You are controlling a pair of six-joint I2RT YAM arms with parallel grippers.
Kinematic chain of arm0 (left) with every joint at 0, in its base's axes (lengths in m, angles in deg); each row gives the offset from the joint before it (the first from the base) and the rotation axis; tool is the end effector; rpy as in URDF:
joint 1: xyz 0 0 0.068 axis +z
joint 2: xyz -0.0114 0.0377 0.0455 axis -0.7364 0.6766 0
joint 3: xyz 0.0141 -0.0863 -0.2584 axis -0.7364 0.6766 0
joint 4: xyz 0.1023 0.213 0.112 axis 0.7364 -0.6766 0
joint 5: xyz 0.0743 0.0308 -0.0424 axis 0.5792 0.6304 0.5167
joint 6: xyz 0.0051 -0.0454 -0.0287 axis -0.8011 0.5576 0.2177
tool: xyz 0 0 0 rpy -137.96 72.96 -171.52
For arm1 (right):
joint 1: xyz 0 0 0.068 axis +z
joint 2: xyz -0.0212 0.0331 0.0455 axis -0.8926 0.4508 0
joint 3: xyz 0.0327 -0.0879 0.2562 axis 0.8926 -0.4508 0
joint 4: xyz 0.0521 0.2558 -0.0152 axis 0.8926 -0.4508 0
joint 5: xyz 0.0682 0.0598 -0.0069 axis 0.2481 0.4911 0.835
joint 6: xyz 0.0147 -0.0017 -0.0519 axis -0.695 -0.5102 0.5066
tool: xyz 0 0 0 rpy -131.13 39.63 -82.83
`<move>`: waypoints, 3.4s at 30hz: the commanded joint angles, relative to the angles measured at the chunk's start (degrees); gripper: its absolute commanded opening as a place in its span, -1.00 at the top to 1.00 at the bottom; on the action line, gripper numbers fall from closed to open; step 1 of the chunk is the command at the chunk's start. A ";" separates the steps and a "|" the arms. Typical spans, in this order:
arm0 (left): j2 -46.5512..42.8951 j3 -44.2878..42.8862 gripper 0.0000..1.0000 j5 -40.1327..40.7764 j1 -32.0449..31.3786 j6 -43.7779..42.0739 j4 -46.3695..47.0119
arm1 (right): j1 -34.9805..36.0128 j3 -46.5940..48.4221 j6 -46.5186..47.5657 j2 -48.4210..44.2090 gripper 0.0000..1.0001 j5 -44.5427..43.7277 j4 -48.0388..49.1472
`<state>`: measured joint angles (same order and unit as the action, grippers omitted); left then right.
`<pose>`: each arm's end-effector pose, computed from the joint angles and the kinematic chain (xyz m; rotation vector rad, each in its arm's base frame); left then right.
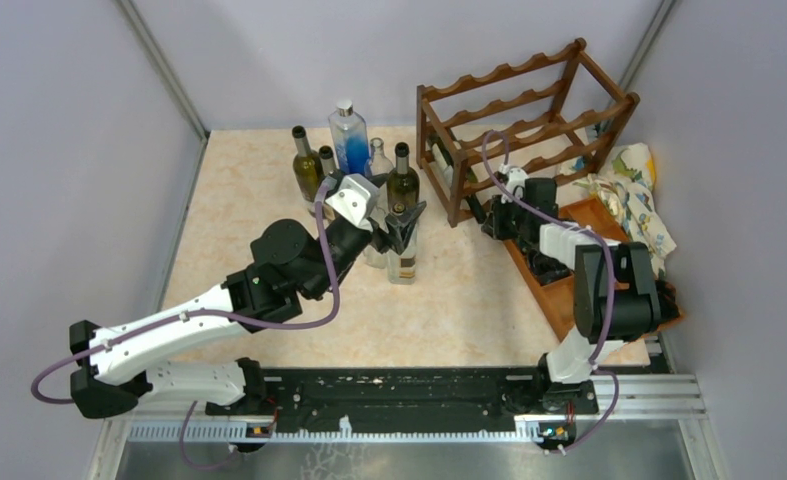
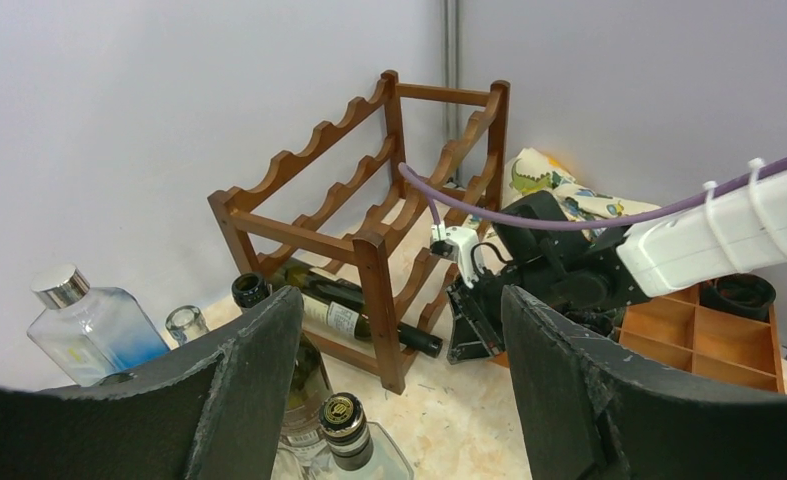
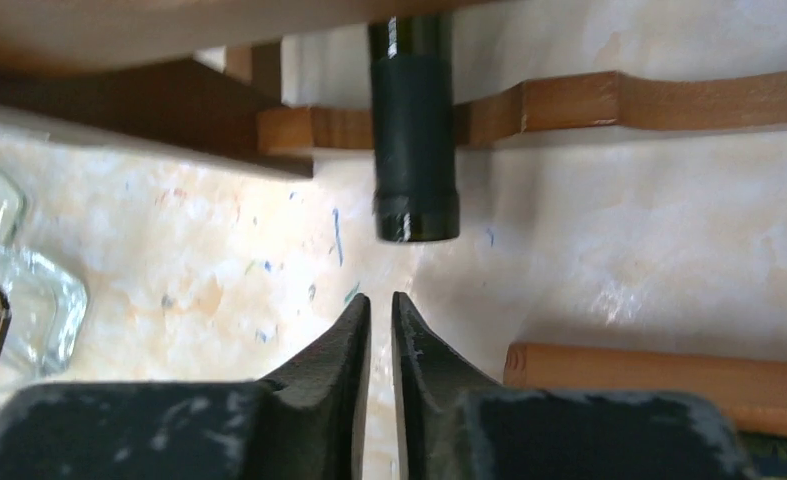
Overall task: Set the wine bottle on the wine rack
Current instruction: Place the wine bottle in the wine rack, then pick up the wine bottle from the center of the board.
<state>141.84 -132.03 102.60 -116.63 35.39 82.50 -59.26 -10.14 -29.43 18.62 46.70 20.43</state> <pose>0.1031 -0.2254 0.4471 0.5359 1.2688 -0.5361 0.3327 0.0373 0.1712 -0.2606 2.2639 0.5249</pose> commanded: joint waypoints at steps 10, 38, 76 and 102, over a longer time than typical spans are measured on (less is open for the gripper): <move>-0.78 -1.73 -0.93 0.16 0.39 2.55 -1.65 | -6.12 17.89 35.16 -9.35 0.49 22.24 -48.62; 7.39 -15.93 -0.96 -18.98 12.97 22.27 -23.75 | -14.84 10.75 36.63 -25.01 -0.11 4.72 -54.44; 3.01 -9.28 -0.96 -17.51 12.96 20.92 -19.98 | -8.28 -4.88 37.07 -18.78 0.54 -10.54 -45.54; 3.36 -8.51 -0.97 -19.15 12.97 18.96 -17.80 | -9.23 -5.87 37.47 -27.41 0.64 -16.34 -59.94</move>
<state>145.27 -140.77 84.62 -103.89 55.32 62.55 -67.76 -17.42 7.58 -7.21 34.09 -33.06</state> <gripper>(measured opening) 0.983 0.151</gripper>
